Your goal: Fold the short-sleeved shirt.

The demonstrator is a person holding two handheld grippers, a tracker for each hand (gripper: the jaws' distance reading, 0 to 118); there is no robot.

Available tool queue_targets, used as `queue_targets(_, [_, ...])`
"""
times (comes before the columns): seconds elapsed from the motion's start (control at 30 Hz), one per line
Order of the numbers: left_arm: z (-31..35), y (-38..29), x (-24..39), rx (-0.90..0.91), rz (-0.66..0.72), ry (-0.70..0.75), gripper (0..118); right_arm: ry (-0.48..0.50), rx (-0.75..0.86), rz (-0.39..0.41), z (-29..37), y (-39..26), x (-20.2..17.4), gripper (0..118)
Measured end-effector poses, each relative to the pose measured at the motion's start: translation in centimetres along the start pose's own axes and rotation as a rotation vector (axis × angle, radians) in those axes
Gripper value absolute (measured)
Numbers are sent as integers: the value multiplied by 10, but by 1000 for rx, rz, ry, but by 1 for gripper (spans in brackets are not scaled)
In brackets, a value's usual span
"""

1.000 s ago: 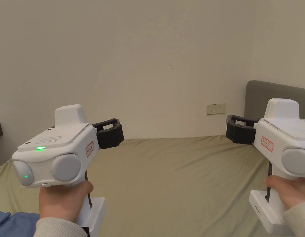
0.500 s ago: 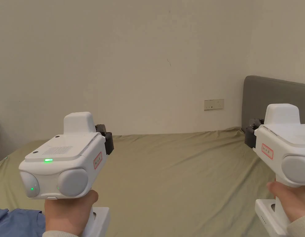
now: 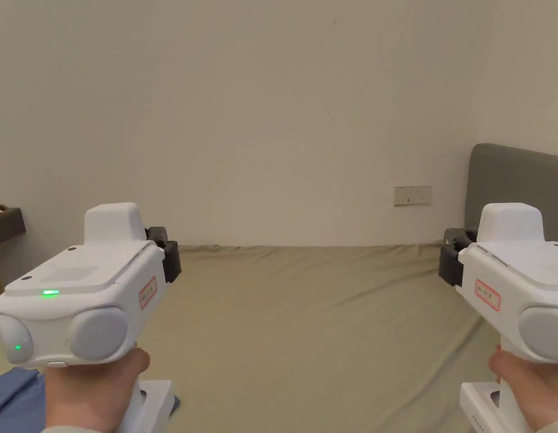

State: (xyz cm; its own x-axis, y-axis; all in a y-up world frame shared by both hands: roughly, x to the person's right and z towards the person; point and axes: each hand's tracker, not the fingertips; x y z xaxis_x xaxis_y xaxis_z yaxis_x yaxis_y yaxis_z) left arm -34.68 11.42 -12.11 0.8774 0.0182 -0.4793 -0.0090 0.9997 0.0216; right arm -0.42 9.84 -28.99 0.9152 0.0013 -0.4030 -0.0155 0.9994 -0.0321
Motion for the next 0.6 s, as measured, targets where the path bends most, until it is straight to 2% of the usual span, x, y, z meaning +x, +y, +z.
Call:
queue_targets(0.13, [51,2,-63,4,-23,212,0,194,9,33,-15,2,-69,0])
queue_targets(0.27, [127,-3,-140,-22,-1,486,0,431,-8,63,-25,-1,-161,0])
queue_targets(0.43, [234,-16,-203,-54,36,786,0,695,-31,74,-18,-12,-274,0])
queue_targets(0.53, [277,-29,-231,-75,26,925,0,830,-45,84,-3,-19,-331,0])
queue_targets(0.6, [292,-37,-246,-102,60,952,0,894,-47,111,3,-24,-359,0])
